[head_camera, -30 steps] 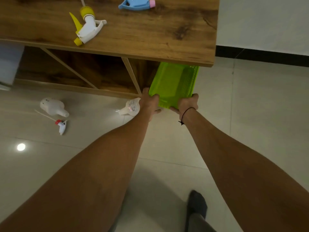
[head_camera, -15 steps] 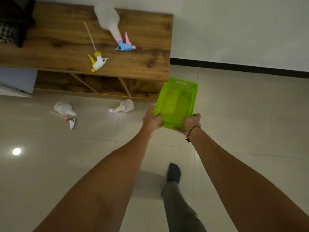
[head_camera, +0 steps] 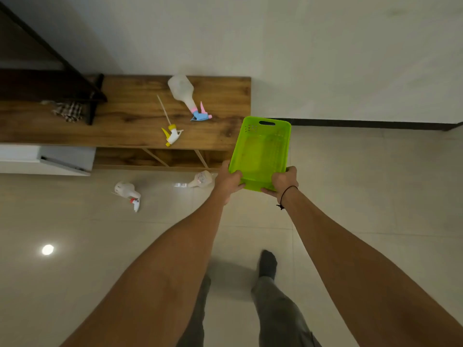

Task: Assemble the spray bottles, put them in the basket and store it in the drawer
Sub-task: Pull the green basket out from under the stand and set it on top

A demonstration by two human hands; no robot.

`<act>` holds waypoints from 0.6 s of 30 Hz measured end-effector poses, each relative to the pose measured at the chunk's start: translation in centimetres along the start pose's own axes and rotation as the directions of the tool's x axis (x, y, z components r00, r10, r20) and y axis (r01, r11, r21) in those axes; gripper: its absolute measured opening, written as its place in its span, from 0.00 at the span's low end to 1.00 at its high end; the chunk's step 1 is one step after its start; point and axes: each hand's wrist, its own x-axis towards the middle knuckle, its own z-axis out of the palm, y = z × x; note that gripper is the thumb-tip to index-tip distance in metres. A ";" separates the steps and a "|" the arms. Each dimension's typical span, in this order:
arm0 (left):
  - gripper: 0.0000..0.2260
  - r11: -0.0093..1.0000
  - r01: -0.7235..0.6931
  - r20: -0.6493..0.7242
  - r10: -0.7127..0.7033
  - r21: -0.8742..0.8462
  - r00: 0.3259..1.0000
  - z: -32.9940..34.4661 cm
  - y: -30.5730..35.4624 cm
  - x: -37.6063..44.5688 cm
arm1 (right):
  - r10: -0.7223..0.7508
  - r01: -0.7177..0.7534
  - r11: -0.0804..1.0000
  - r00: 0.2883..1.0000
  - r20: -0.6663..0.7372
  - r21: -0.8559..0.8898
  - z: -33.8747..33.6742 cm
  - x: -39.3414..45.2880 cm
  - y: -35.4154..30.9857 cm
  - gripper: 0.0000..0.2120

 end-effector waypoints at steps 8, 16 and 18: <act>0.28 0.996 -0.066 0.004 0.066 -0.059 0.998 -2.2 2.9 4.8 | -0.103 0.106 0.991 0.994 0.041 -0.079 5.0 3.2 -4.2 0.15; 0.32 0.997 -0.063 -0.008 0.063 -0.044 0.998 -3.8 6.3 10.7 | -0.170 0.177 0.977 0.983 0.062 -0.116 9.6 7.6 -7.9 0.15; 0.32 0.997 -0.065 -0.016 0.064 -0.047 0.998 -4.0 6.9 12.1 | -0.179 0.185 0.974 0.982 0.053 -0.127 10.7 8.8 -8.8 0.14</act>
